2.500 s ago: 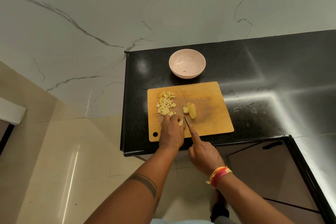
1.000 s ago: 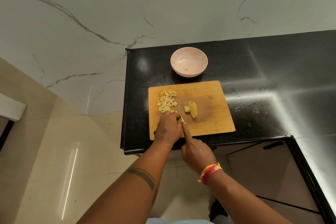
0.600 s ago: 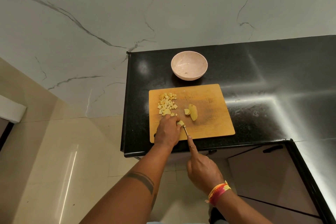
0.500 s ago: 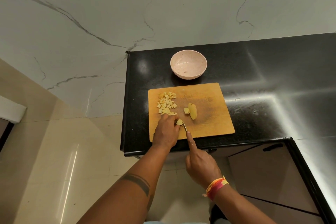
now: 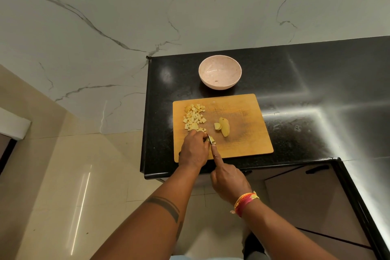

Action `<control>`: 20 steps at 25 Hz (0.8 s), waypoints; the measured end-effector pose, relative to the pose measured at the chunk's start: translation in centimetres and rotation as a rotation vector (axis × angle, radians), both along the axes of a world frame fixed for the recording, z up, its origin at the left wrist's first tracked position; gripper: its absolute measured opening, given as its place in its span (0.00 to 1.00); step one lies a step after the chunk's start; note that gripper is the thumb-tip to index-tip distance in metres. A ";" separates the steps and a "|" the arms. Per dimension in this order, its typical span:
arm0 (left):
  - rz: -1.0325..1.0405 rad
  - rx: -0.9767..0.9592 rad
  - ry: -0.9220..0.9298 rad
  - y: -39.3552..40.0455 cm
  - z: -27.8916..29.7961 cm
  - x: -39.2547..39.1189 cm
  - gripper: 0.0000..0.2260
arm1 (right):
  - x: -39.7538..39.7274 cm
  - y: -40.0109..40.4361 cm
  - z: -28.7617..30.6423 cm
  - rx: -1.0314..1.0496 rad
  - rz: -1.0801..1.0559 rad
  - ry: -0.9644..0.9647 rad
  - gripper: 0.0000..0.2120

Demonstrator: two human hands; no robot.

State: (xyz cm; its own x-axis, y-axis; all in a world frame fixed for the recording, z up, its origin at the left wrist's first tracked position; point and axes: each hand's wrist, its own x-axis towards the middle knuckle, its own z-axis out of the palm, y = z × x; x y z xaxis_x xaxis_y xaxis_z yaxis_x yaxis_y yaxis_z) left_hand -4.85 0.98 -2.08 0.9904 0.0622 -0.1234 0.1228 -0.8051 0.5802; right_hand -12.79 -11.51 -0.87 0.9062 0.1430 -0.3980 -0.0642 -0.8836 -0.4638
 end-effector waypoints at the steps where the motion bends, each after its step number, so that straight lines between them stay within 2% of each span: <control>1: 0.004 0.008 0.002 -0.1 0.1 0.0 0.08 | -0.1 -0.1 -0.1 0.000 0.002 0.004 0.38; 9: 0.055 -0.020 0.031 -0.2 0.2 0.3 0.11 | -3.2 -1.6 0.4 0.037 -0.026 0.006 0.40; 15: -0.078 -0.048 -0.029 0.0 -0.7 -1.3 0.14 | -2.9 -0.7 -0.4 0.092 -0.157 0.026 0.40; 20: -0.086 0.082 -0.042 -0.2 -0.4 0.5 0.09 | -0.8 1.3 -0.8 0.114 -0.122 0.017 0.39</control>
State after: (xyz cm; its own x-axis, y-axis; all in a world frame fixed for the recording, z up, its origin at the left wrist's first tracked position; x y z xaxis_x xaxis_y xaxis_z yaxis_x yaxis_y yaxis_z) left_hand -4.37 0.76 -2.51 0.9967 -0.0150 -0.0794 0.0281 -0.8567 0.5150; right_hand -13.59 -10.21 -1.72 0.9130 0.0775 -0.4005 -0.1763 -0.8105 -0.5586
